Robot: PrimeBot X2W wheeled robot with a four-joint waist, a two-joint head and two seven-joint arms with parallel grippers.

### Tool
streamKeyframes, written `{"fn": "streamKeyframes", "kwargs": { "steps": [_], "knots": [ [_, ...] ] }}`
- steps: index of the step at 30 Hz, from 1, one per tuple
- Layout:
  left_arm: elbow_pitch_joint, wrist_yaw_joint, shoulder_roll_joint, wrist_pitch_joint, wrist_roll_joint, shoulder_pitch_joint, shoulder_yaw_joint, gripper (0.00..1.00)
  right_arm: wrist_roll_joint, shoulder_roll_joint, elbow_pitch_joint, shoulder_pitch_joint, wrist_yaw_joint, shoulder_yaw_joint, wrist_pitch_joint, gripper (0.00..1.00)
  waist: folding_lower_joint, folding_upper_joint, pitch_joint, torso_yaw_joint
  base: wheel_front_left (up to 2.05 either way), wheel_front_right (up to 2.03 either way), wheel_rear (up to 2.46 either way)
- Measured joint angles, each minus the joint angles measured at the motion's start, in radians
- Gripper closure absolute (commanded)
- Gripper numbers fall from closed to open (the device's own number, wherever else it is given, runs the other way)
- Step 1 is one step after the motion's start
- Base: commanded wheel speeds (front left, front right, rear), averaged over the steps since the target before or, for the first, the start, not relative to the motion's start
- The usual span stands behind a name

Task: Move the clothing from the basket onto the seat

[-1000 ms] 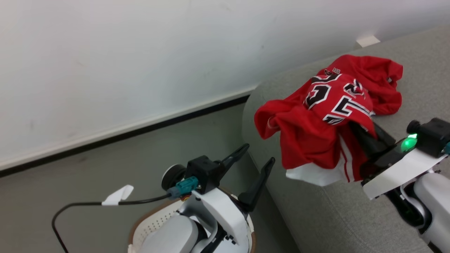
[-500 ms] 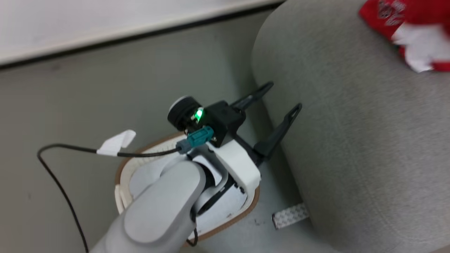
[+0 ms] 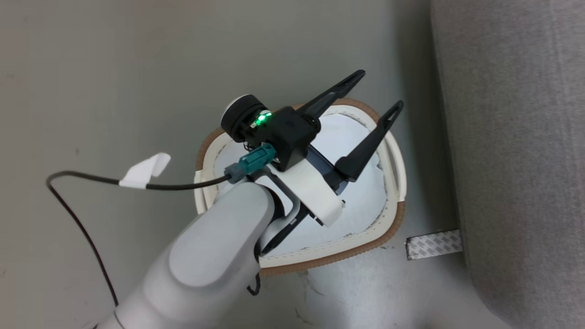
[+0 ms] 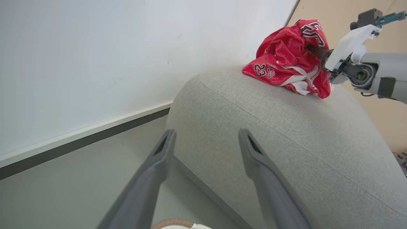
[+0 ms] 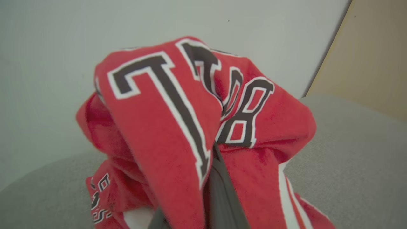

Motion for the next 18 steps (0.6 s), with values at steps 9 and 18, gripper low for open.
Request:
{"fn": "streamKeyframes", "kwargs": {
  "steps": [9,18],
  "knots": [
    [0.103,0.041,0.022,-0.056,-0.023,0.021,0.042,0.00,-0.132,0.086,0.084,0.097,0.000,-0.025,-0.005,0.00,-0.0002,-0.0001,-0.042,0.019,0.00,0.00,0.00],
    [0.161,0.093,0.084,-0.087,-0.058,0.160,0.095,0.00,-0.105,0.149,-0.108,0.325,0.000,0.035,-0.005,0.00,-0.0004,-0.0001,-0.198,-0.014,0.00,0.00,0.00]
  ]
}}
